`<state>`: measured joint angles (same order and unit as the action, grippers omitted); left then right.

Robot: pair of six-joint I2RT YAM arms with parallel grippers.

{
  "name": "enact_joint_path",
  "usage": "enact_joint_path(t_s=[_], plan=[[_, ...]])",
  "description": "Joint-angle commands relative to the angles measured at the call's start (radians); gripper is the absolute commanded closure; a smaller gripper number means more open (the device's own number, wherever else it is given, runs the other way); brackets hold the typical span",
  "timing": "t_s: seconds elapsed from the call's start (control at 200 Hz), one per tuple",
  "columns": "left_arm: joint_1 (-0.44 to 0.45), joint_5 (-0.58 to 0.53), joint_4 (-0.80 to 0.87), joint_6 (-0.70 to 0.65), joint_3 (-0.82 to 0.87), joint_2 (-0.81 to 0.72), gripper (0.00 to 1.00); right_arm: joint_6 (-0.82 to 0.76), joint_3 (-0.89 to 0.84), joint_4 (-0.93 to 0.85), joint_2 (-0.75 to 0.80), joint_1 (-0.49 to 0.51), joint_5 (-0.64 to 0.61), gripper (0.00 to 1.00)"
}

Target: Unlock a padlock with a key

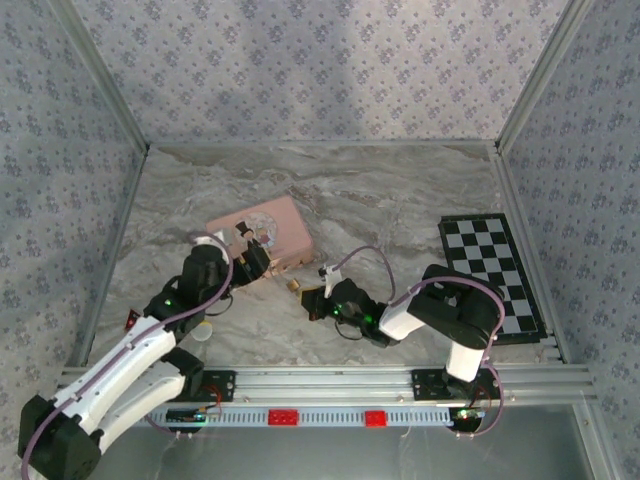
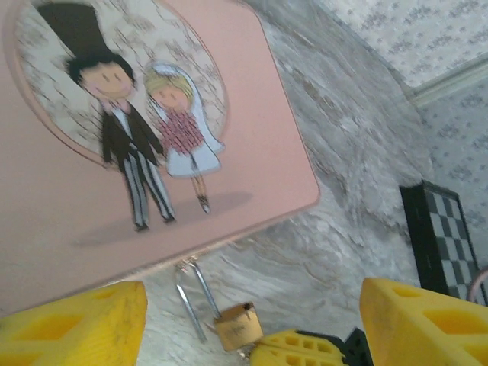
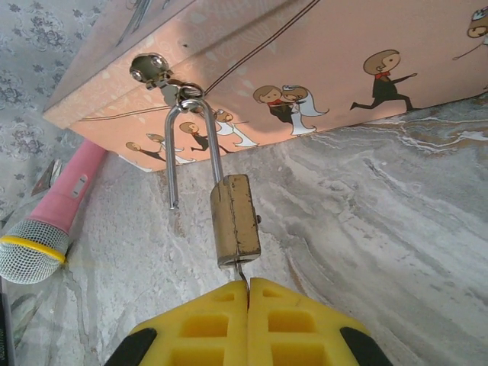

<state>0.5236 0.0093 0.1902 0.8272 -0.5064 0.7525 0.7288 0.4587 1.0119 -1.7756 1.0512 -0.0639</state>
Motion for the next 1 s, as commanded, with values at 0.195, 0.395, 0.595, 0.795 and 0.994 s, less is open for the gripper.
enact_joint_path(t_s=[0.195,0.395,0.595,0.795,0.994], plan=[[-0.259,-0.009,0.238,-0.133,-0.054,0.037,0.24,0.031,0.052,-0.075,-0.054,-0.025,0.043,0.93],[-0.356,0.104,0.154,-0.117,0.013,0.037,0.22,0.027,0.054,-0.098,-0.05,-0.037,0.064,0.83],[-0.407,0.181,0.098,-0.114,0.043,0.07,0.21,-0.015,0.073,-0.232,0.009,-0.052,0.051,0.7],[-0.459,0.276,0.017,-0.1,0.059,0.135,0.21,-0.208,0.163,-0.461,0.1,-0.061,0.033,0.68],[-0.457,0.355,-0.017,-0.105,0.032,0.211,0.21,-0.322,0.27,-0.522,0.051,-0.179,0.396,0.66]])
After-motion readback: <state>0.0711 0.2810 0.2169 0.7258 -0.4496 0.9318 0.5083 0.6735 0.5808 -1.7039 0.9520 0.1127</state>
